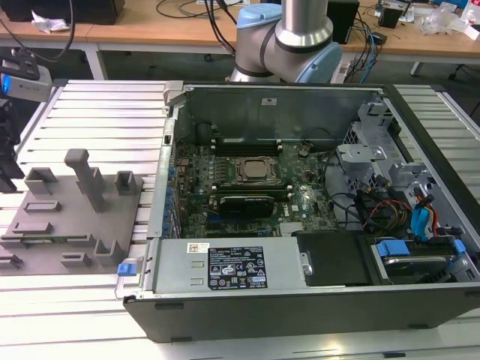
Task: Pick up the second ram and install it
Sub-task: 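Pick up the second ram and move it above second insertion slot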
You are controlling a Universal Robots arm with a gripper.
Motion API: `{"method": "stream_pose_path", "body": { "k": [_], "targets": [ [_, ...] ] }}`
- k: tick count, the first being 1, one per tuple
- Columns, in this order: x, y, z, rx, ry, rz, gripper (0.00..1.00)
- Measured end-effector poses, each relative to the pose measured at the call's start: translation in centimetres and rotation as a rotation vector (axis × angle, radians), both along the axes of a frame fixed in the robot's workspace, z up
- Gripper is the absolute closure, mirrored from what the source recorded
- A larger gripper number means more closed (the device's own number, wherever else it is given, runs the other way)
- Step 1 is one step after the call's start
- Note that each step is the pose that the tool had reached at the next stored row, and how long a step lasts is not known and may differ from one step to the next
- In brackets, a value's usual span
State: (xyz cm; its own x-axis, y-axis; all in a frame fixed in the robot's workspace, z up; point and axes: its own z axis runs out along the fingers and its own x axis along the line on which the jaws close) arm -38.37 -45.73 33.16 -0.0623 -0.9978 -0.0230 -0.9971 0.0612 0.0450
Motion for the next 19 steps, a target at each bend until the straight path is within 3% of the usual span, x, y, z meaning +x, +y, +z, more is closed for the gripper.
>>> {"method": "stream_pose_path", "body": {
  "k": [11,19],
  "targets": [
    [0.00,0.00,-0.70,0.0000,0.0000,0.000,0.70],
    [0.00,0.00,-2.04,0.0000,0.0000,0.000,0.70]
  ]
}}
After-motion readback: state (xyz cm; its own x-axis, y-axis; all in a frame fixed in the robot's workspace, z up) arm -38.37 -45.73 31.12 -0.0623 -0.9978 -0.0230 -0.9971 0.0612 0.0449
